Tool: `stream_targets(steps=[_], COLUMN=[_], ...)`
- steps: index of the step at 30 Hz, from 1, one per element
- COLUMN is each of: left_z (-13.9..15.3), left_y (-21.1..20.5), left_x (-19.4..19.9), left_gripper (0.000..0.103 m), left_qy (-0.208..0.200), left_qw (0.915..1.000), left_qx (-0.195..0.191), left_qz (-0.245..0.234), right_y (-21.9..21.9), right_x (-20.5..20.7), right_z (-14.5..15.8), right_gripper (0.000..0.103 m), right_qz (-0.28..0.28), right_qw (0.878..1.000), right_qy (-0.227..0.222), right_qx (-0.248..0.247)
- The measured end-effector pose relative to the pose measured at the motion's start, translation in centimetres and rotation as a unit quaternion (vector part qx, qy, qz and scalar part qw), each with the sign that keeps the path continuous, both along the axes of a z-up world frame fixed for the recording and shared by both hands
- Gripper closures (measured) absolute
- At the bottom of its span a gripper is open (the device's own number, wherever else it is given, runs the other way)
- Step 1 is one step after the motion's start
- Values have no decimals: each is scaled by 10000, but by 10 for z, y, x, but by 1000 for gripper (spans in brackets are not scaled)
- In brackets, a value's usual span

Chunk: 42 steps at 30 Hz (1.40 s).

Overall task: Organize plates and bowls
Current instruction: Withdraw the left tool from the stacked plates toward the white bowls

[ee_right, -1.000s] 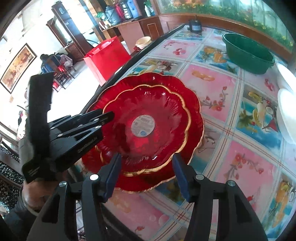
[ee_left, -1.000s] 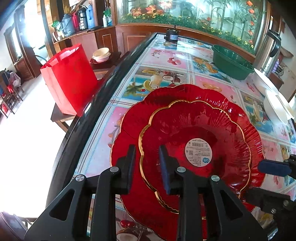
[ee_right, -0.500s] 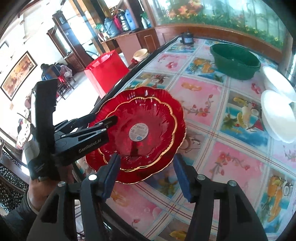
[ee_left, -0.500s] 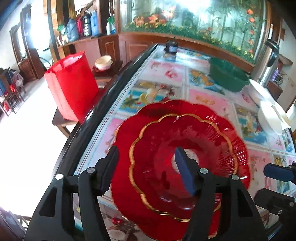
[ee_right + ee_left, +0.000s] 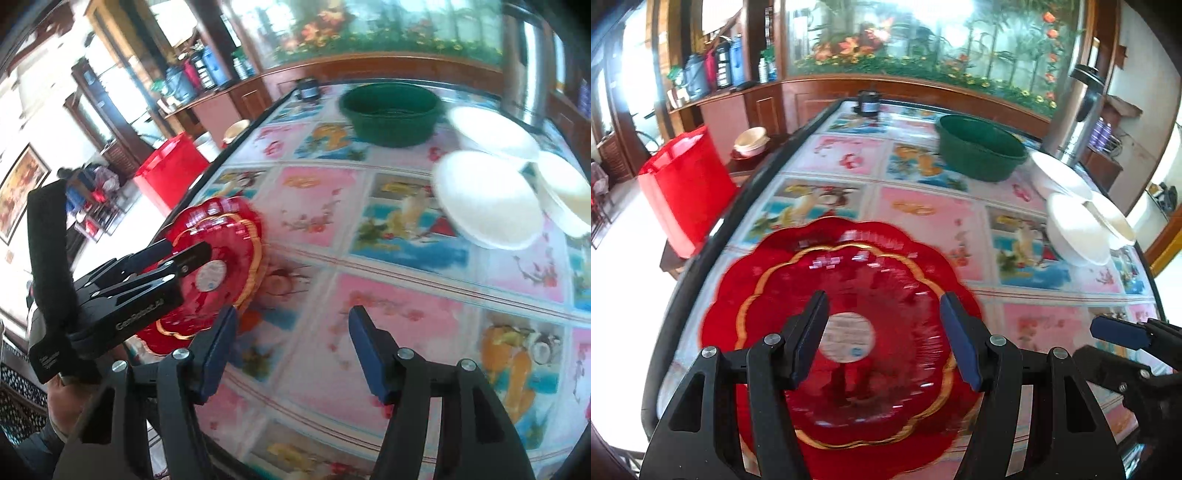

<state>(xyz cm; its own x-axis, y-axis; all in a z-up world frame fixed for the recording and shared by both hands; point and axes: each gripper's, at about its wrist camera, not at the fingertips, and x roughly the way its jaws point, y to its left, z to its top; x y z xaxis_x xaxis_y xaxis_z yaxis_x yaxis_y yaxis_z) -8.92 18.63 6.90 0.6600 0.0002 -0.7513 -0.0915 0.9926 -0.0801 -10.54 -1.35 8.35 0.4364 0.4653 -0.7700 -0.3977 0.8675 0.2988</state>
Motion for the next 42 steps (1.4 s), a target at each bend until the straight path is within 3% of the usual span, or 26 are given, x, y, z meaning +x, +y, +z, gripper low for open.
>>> stream_targets(steps=[11,23,42], left_z=[3,14,32], left_y=[-60,-103,-93], left_x=[21,52,138], left_gripper=[40,40,40], left_qy=[-2,16,-40], left_qw=[9988,9970,9984], left_qx=[10,118,385], left_qz=[-492,-762,-423], right_y=[-62,-87,-72], right_x=[10,37,122], right_z=[-1,4,27], right_gripper=[41,40,40], right_qz=[-689,-864,-782], right_qw=[9976,9961,9964], right_qy=[3,-66,-324], right_qx=[116,181,-42])
